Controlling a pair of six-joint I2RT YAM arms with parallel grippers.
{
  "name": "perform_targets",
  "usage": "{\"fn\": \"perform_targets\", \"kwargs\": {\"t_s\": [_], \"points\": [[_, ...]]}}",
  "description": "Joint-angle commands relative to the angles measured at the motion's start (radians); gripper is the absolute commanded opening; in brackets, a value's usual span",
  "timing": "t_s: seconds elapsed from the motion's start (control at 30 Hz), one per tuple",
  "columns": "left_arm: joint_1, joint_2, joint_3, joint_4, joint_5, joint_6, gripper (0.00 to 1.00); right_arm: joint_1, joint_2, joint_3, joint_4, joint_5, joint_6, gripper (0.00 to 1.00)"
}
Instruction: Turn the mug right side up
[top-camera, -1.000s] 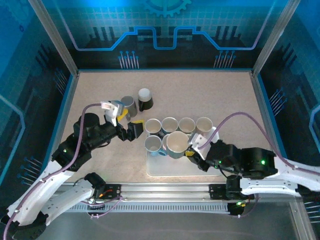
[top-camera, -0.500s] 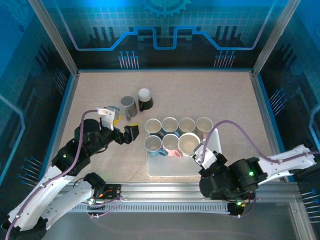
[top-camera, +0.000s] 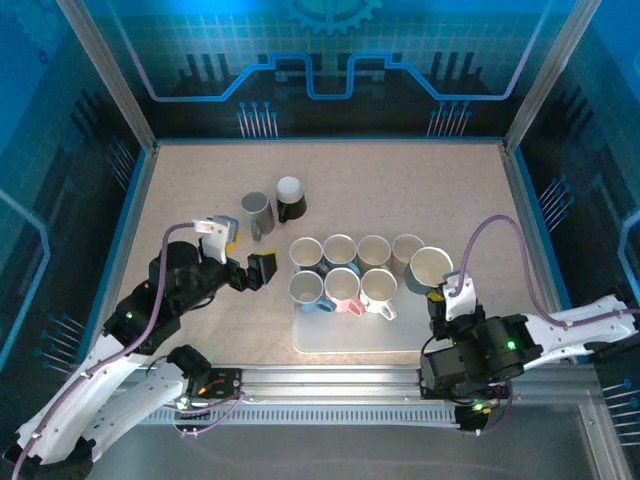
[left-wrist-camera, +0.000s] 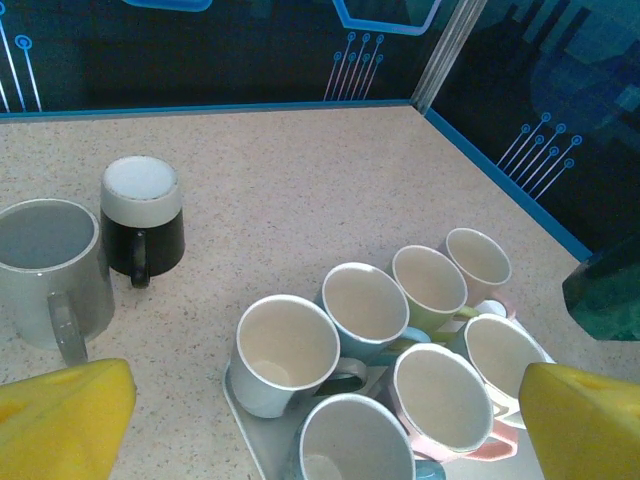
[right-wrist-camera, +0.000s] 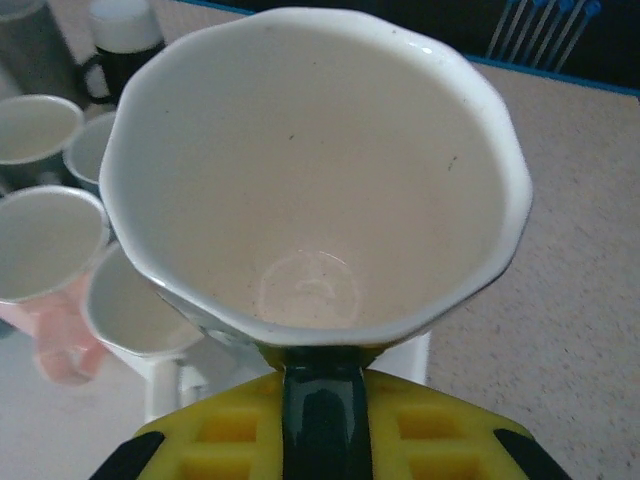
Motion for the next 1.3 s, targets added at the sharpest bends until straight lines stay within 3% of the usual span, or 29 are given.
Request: {"fn": "perform_targets", "kwargs": {"t_s": [0.0,0.37,0.5,0.57,0.73,0.9,1.27], "points": [[0.006,-0.008,-0.010,0.008,-0.010,0.015,0.99,-0.029,-0.032,-0.044,0.025,0.028,0.049,0.00],[0.007,-0.001,-0.025,0.031,-0.005,0.003,0.99,-0.073,-0.052,-0.178,0.092,-0.030,0.173,0.00],[0.007,0.004,-0.029,0.033,0.001,-0.002,0.99,-0.101,-0.090,-0.236,0.201,-0.036,0.089,0.00],[0.006,0.006,-0.028,0.034,0.002,-0.004,0.99,-0.127,-0.109,-0.254,0.300,-0.044,-0.029,0.00],[0.006,0.005,-0.026,0.030,0.005,-0.004,0.99,-0.207,-0.169,-0.334,0.475,-0.129,-0.182,0.00],[0.006,0.005,-0.033,0.031,-0.003,0.011,0.99,-0.220,-0.185,-0.386,0.548,-0.167,-0.234,0.00],[0.007,0.032,-0.033,0.043,0.004,0.018,0.99,-0.222,-0.143,-0.424,0.565,-0.159,-0.190,0.00]]}}
